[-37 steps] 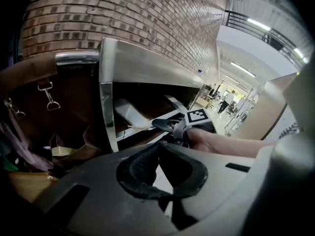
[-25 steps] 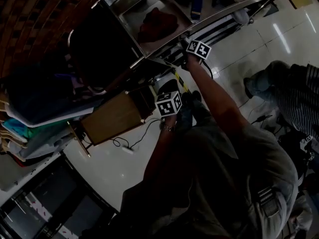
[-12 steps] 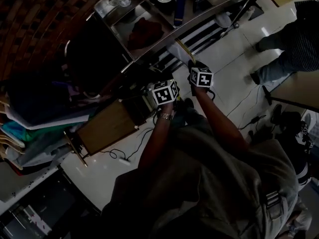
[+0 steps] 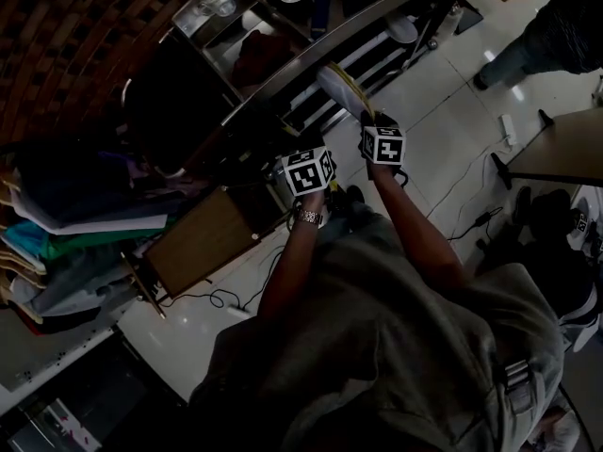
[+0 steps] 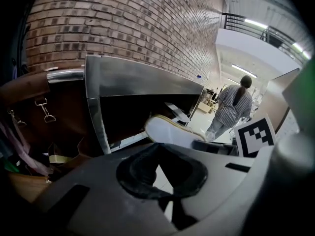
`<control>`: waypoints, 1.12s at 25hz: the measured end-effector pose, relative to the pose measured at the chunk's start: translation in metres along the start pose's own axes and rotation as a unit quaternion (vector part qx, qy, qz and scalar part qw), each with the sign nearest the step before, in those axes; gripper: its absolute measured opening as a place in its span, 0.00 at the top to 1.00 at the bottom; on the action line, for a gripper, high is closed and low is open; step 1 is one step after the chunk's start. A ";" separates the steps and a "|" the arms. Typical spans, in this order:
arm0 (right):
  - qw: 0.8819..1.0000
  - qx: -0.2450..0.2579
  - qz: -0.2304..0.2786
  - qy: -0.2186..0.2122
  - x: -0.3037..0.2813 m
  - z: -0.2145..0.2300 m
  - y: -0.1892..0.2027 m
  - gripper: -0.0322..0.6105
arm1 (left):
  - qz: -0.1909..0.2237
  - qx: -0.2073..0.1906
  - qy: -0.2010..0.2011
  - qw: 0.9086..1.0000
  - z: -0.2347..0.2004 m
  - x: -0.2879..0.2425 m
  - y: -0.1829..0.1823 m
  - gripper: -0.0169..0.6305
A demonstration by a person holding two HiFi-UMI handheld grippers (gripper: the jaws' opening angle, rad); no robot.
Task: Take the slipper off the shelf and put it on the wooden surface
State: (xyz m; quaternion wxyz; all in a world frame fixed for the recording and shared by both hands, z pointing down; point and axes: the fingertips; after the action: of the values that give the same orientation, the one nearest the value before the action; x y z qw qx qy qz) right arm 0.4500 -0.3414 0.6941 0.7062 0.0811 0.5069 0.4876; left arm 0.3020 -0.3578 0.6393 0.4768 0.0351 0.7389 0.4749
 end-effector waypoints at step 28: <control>1.000 0.021 0.005 0.013 0.257 -0.206 0.395 0.86 | 0.022 0.027 -0.055 0.998 -0.143 0.405 0.346 0.97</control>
State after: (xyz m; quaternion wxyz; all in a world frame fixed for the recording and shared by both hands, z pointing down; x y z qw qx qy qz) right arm 0.0493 -0.0194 0.6739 0.6955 0.0923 0.5255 0.4813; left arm -0.1626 -0.0596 0.6355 0.5050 0.0904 0.7234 0.4621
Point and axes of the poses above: the fingertips, and each gripper's own axes: x backward along the fingers, z to its right, y out of its underside, and after that the axes turned 15 degrees about -x, right-handed
